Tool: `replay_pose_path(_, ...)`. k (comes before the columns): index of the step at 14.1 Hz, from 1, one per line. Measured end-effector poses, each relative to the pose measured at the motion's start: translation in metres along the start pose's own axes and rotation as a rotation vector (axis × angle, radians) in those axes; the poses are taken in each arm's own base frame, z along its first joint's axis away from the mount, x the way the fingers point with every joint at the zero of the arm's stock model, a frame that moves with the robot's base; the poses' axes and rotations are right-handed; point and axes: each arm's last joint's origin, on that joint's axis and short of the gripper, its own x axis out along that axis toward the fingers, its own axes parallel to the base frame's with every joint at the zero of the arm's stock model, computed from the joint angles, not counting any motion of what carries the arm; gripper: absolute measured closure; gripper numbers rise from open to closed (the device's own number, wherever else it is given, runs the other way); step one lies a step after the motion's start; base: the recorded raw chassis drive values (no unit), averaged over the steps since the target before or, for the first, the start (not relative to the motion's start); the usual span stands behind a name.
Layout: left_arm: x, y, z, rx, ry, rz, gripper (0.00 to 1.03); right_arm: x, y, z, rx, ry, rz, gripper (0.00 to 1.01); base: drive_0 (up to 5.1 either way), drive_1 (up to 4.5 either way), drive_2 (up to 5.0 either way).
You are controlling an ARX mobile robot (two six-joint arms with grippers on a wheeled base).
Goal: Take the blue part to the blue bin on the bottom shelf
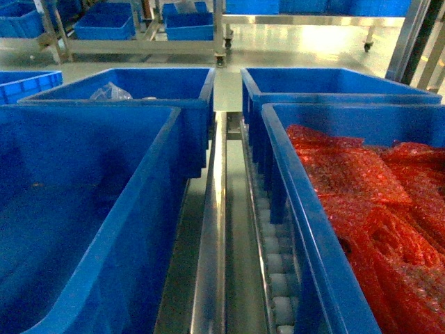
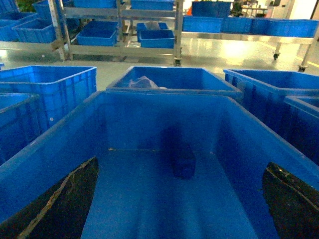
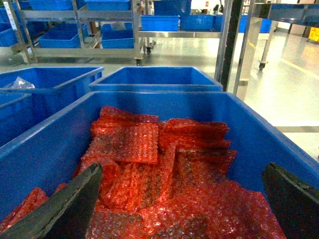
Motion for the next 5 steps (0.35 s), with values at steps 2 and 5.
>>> replay_pose_path(2, 0.0000, 0.0000, 0.0000, 0.000, 0.000, 0.000, 0.05, 0.0000, 0.0000, 0.0000, 0.000, 0.000, 0.000, 0.03, 0.0, 0.00, 0.0)
replay_pose_path(5, 0.0000, 0.0000, 0.0000, 0.000, 0.000, 0.000, 0.05, 0.0000, 0.0000, 0.0000, 0.000, 0.000, 0.000, 0.03, 0.0, 0.00, 0.0)
